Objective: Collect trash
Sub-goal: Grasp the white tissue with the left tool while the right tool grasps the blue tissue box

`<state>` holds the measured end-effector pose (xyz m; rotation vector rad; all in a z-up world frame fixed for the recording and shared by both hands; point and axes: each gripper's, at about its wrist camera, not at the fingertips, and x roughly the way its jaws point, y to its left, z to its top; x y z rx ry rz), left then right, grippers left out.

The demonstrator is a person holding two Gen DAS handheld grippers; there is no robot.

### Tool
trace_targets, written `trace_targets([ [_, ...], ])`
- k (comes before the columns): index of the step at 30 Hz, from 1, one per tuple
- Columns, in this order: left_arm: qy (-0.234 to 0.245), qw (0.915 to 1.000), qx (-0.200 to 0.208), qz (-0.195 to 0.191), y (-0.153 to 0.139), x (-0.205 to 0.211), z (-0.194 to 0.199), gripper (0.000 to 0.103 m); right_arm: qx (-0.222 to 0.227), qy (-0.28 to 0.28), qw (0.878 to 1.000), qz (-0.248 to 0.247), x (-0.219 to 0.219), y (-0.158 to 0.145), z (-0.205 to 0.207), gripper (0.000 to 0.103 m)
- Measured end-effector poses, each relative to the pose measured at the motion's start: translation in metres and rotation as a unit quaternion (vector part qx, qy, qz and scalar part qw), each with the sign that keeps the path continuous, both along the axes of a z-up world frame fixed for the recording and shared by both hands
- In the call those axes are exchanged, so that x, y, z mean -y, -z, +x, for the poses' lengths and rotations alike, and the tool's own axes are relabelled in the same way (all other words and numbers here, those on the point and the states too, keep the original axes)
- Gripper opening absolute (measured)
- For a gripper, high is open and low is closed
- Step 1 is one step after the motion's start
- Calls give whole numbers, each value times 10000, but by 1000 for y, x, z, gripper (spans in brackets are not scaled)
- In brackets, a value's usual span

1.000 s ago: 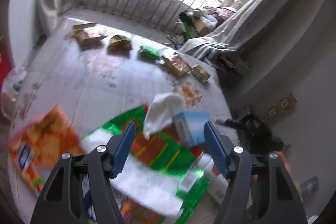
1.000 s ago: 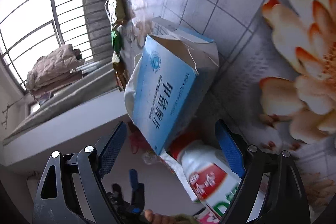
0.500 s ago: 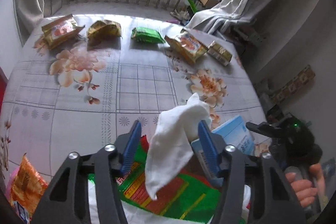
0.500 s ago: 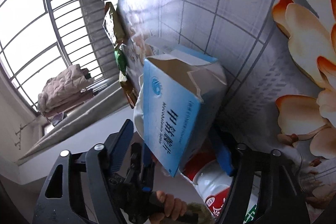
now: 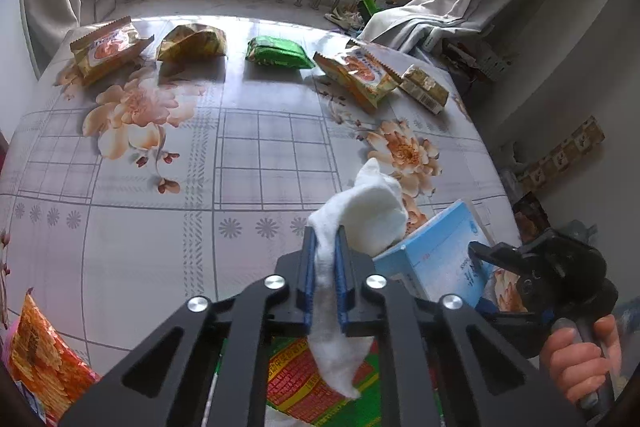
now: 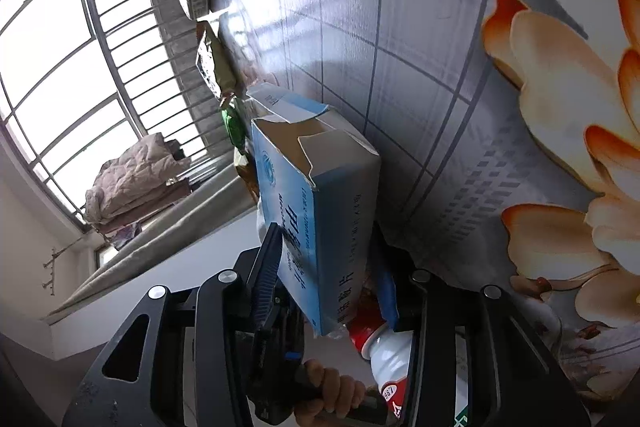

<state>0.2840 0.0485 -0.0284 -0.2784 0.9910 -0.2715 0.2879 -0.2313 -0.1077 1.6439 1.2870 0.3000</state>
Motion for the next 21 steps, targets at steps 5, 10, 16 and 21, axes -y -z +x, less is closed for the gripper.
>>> trace_targets([
  [5, 17, 9997, 175, -140, -11, 0, -5, 5, 67, 114, 9999, 112, 8, 1, -10, 37],
  [10, -25, 9989, 330, -320, -25, -2, -8, 5, 189, 246, 9993, 202, 15, -5, -12, 33],
  [16, -3, 9976, 523, -446, -40, -1, -16, 5, 341, 418, 9982, 256, 26, -11, -17, 31],
  [21, 81, 9958, 656, -635, -49, -1, -19, 5, 419, 506, 9974, 311, 31, -12, -24, 31],
])
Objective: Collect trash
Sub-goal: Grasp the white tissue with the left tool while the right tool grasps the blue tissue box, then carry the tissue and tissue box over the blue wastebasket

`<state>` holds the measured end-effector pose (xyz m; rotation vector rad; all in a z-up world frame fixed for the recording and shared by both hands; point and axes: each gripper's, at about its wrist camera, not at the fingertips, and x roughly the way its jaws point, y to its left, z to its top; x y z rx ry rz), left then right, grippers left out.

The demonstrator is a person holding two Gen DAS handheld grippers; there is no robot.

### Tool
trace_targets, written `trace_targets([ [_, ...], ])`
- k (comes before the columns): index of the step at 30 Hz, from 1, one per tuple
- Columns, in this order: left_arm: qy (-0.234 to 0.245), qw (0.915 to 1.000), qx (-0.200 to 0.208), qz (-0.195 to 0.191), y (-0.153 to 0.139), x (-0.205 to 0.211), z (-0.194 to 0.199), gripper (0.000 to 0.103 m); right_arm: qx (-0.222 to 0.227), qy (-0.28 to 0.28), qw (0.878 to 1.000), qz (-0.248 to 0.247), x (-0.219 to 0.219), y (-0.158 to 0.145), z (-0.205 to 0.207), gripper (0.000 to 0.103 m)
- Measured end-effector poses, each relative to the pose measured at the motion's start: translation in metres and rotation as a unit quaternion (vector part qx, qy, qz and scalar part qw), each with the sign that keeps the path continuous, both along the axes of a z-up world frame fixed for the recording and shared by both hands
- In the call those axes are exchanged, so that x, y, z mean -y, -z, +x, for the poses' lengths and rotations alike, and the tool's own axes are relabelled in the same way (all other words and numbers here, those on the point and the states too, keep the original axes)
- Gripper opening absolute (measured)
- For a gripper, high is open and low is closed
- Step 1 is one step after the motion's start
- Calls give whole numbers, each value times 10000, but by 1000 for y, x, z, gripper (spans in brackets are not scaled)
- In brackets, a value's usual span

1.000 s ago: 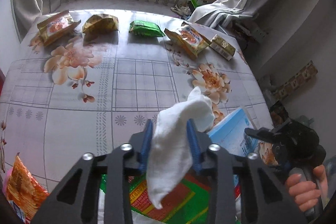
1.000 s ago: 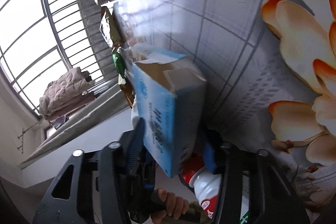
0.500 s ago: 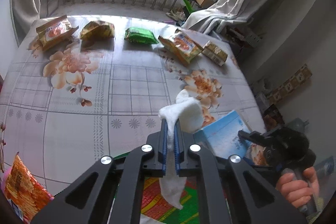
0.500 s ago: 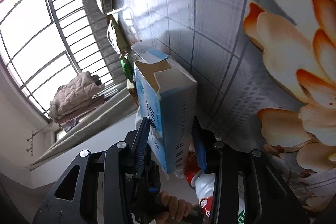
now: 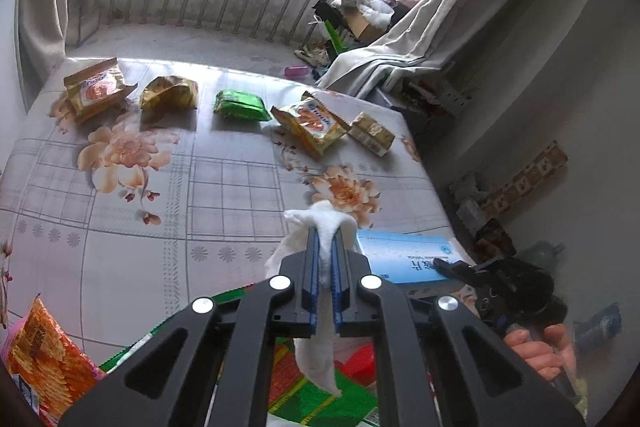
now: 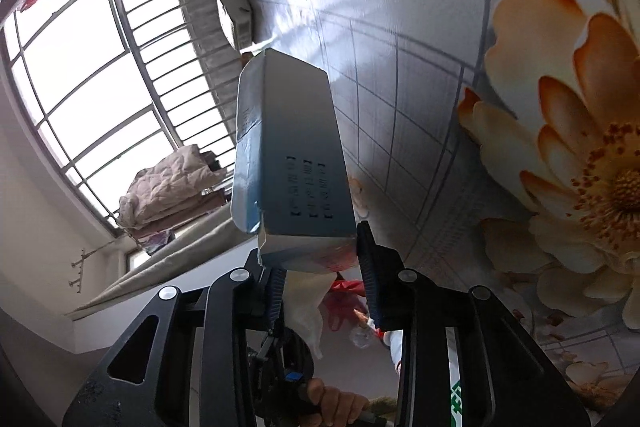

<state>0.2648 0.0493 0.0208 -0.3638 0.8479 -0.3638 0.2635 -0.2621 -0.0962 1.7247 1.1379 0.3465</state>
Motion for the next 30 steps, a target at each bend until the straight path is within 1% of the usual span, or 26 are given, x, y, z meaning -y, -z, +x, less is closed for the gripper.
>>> trace_targets([
  [14, 43, 9994, 273, -223, -26, 2, -20, 5, 292, 136, 9993, 191, 9, -5, -15, 31],
  [21, 71, 9990, 378, -238, -36, 6, -32, 5, 442, 250, 9984, 264, 19, -13, -32, 31],
  [30, 175, 9986, 472, -183, -45, 17, -44, 5, 630, 397, 9965, 379, 24, -12, -46, 31],
])
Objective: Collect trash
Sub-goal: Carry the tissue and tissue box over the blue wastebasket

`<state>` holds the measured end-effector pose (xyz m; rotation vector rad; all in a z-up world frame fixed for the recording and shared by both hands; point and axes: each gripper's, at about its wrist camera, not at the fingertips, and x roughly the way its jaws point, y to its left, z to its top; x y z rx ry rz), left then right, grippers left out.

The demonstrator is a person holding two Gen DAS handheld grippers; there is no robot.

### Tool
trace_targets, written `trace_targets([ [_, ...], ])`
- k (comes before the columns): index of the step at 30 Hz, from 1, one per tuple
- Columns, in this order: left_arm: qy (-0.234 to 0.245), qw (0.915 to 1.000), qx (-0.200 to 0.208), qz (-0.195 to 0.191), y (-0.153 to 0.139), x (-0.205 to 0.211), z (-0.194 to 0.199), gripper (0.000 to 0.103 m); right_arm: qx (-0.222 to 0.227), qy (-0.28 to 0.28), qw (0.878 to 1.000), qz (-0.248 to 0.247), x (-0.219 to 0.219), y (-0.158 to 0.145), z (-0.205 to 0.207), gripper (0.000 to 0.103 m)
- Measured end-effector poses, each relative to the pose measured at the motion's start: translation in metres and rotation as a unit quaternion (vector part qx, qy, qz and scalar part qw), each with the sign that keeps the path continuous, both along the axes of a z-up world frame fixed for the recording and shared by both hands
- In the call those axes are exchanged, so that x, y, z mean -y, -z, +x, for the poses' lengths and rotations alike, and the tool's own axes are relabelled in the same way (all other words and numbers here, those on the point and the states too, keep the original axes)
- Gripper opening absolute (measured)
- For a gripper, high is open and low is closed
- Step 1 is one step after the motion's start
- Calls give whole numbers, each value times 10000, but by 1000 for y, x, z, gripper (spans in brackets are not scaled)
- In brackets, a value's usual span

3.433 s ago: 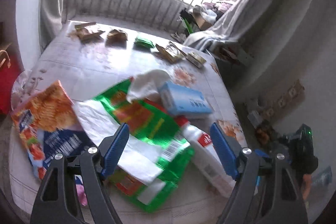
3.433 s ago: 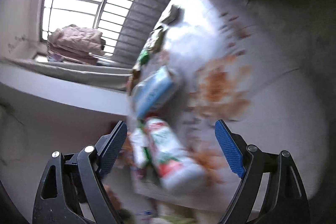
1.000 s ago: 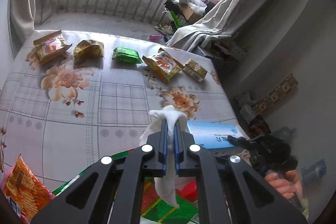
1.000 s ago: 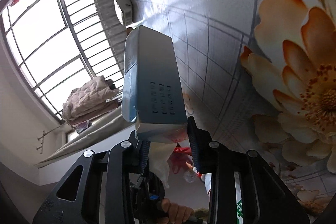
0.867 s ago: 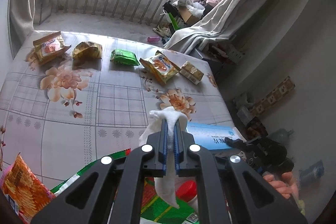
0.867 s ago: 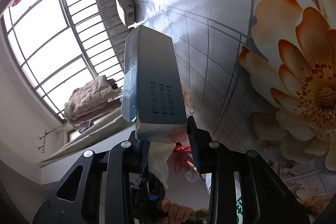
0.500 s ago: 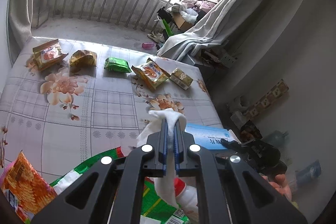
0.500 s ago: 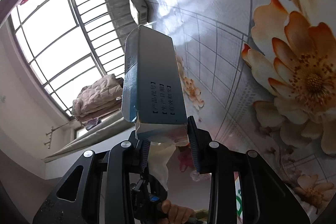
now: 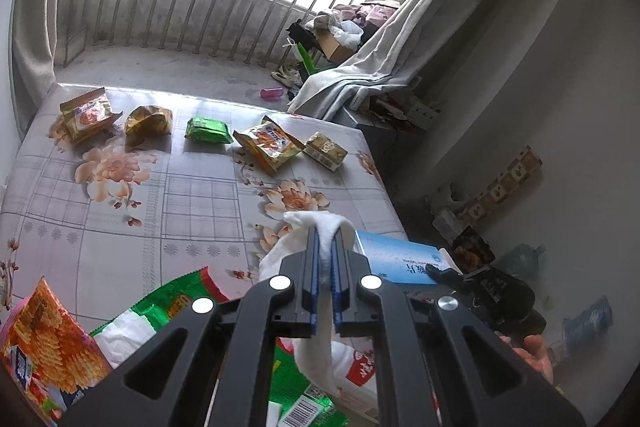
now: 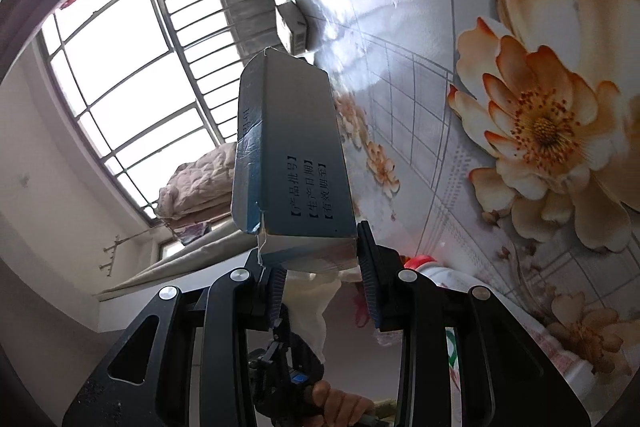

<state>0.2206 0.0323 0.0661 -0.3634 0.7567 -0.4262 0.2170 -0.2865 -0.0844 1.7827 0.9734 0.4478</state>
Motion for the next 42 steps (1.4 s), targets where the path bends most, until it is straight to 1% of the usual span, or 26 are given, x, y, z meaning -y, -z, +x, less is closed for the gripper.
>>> trace_targets([
  [3, 51, 10000, 26, 40, -2, 5, -5, 5, 46, 72, 9999, 101, 1, 2, -6, 31],
  [8, 146, 9998, 112, 5, -9, 13, -11, 5, 115, 178, 9997, 110, 7, 4, -21, 31],
  [17, 365, 9992, 45, -163, -12, 38, -15, 5, 228, 451, 9987, -51, 24, 0, -26, 31],
  [23, 646, 9979, 36, -58, -16, 70, -19, 5, 298, 762, 9966, 29, 43, 6, -47, 31],
  [34, 1179, 9927, 128, 203, -26, 140, -28, 5, 465, 1311, 9899, 253, 84, 15, -71, 31],
  [42, 1640, 9855, 130, 403, -26, 203, -36, 5, 454, 1673, 9840, 405, 117, 30, -94, 31],
])
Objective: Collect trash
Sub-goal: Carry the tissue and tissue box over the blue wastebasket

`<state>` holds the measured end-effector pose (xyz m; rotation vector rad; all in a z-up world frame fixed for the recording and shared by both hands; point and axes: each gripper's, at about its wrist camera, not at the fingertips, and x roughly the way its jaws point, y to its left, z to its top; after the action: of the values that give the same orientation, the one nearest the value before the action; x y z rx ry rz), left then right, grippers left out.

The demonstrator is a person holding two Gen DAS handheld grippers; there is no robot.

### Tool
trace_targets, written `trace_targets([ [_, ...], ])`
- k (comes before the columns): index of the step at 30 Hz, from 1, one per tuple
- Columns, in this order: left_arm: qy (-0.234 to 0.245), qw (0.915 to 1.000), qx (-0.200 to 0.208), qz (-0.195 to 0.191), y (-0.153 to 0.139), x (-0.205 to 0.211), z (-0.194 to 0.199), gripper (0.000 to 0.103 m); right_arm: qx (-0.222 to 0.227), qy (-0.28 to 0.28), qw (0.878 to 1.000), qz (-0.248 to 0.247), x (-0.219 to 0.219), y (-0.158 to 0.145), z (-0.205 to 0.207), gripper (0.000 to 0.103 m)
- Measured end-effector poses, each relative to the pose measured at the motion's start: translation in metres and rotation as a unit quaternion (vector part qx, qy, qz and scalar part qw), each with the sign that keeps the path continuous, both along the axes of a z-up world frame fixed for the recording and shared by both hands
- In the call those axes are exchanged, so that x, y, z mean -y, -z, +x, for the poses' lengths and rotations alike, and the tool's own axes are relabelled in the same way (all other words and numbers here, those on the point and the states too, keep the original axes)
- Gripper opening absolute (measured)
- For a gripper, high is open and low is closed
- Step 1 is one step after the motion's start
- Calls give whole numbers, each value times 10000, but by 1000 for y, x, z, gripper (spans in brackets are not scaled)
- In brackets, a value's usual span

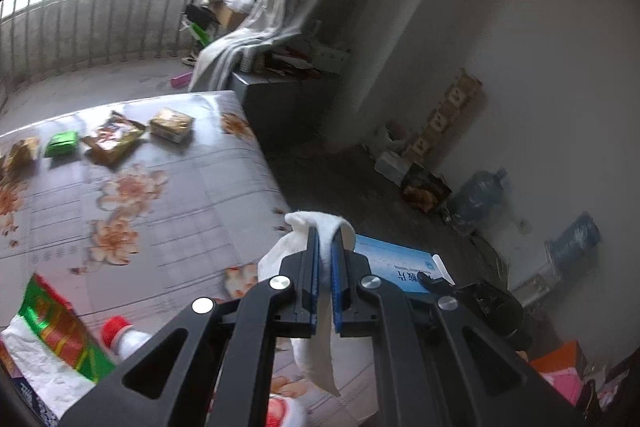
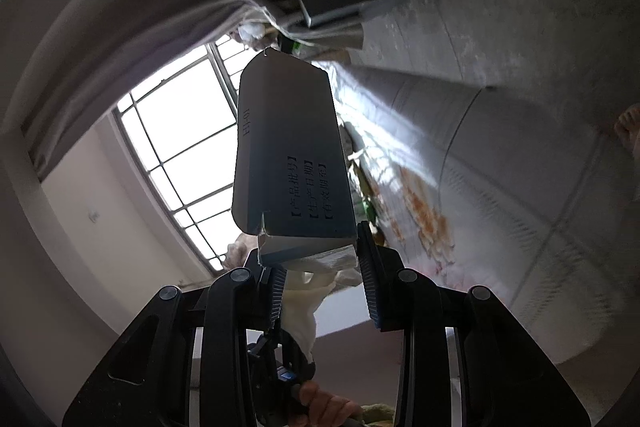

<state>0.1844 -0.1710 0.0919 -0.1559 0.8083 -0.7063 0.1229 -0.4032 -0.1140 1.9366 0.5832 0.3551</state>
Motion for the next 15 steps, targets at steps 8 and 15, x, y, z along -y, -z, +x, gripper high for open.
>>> trace_targets([
  [8, 587, 9980, -56, 222, 12, 74, -10, 5, -85, 557, 9984, 8, 43, 20, -40, 31],
  [15, 1284, 9901, -244, 507, 33, 160, -17, 5, -358, 1240, 9916, -48, 89, 41, -87, 31],
])
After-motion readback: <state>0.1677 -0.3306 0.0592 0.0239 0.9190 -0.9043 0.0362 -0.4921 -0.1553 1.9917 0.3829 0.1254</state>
